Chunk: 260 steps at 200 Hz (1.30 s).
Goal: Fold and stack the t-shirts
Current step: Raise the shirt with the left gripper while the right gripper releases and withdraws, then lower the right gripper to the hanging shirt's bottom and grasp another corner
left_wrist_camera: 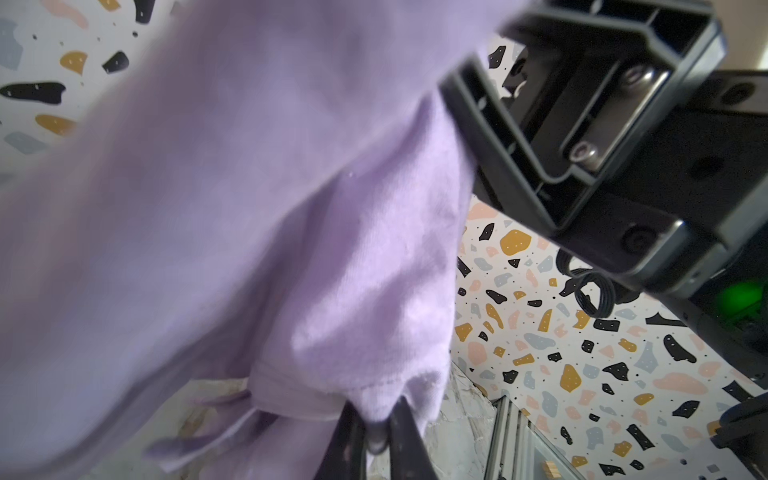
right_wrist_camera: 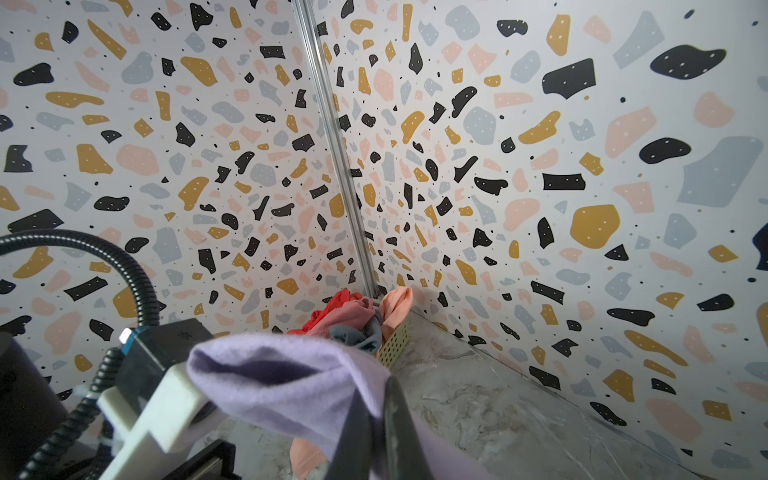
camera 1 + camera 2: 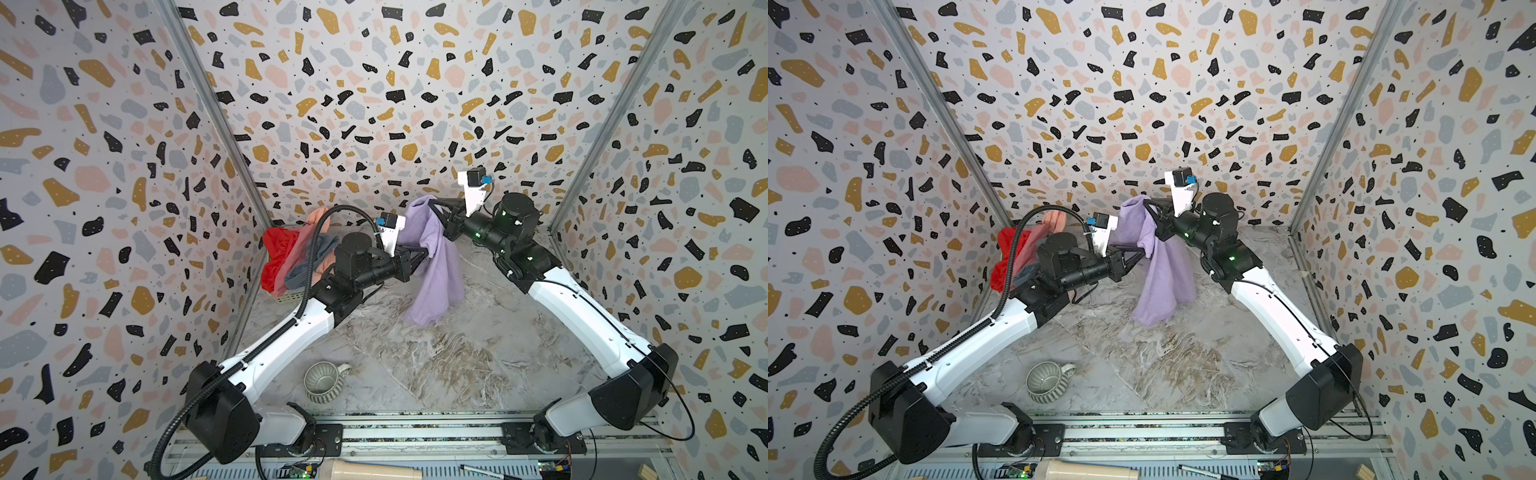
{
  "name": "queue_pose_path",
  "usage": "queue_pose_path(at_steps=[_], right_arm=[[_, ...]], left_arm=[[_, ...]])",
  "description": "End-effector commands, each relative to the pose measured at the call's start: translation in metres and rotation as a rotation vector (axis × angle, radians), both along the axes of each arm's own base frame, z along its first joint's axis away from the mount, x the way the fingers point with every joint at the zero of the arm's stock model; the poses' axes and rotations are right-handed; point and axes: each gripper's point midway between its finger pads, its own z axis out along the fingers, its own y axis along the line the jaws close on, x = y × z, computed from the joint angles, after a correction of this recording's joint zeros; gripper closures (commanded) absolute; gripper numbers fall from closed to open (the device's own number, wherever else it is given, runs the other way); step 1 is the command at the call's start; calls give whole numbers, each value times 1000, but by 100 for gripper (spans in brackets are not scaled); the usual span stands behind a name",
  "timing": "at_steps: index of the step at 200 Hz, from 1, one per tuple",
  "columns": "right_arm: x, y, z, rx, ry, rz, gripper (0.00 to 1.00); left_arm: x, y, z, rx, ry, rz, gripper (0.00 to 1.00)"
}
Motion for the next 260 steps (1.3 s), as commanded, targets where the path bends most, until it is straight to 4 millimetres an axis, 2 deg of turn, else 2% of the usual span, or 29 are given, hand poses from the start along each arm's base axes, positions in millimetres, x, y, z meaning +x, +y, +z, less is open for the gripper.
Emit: queue_pose_path(at_steps=[1, 29, 47, 57, 59, 62, 63, 68, 72, 84, 87, 91, 104, 119, 136, 154, 174, 196, 210, 236, 260], right_arm=[[-23, -11, 53, 83, -122, 12, 100], [-19, -16, 48, 69, -119, -15, 100], [-5, -25, 35, 56, -97, -61, 100], [8, -36, 27, 45, -83, -108, 88], [12, -40, 24, 38, -79, -124, 82], [16, -42, 21, 33, -75, -136, 78], [19, -45, 18, 27, -72, -149, 72], [30, -53, 11, 7, -60, -180, 59], [36, -58, 6, -4, -49, -200, 53], [68, -93, -13, -42, 32, -306, 38], [74, -101, -17, -46, 51, -320, 31], [79, -112, -20, -45, 72, -334, 27], [87, -144, -27, -18, 121, -360, 22], [81, -176, -29, 28, 138, -397, 20], [64, -191, -29, 43, 124, -413, 20], [43, -184, -39, 19, 135, -366, 21], [16, -175, -59, 46, 175, -328, 24], [-20, -146, -93, 85, 205, -240, 24], [-41, -120, -121, 46, 234, -168, 22], [-72, -77, -189, -82, 356, -116, 18], [-111, -44, -232, -169, 369, -56, 19]], left_arm=[[-3, -3, 46, -96, -106, -10, 100], [-8, 0, 58, -97, -143, -14, 100], [-13, 7, 72, -64, -175, 5, 100], [-15, 14, 85, -46, -203, 39, 100], [-15, 16, 88, -41, -210, 47, 100], [-15, 18, 92, -33, -222, 58, 100], [-15, 19, 95, -31, -227, 61, 100], [-16, 23, 103, -18, -247, 79, 100], [-16, 26, 111, -13, -261, 94, 100], [-19, 34, 134, -1, -305, 127, 100], [-19, 36, 140, 2, -315, 134, 100], [-20, 38, 148, 2, -328, 142, 100], [-21, 46, 172, -12, -372, 183, 100], [-20, 51, 192, -30, -411, 216, 100], [-21, 48, 212, -49, -447, 205, 100], [-15, 44, 226, -38, -466, 205, 100], [-14, 40, 247, -52, -498, 192, 100], [-16, 35, 265, -67, -525, 166, 100], [-16, 34, 272, -72, -534, 162, 100], [-14, 34, 273, -76, -530, 167, 100], [-10, 36, 270, -79, -521, 190, 100]])
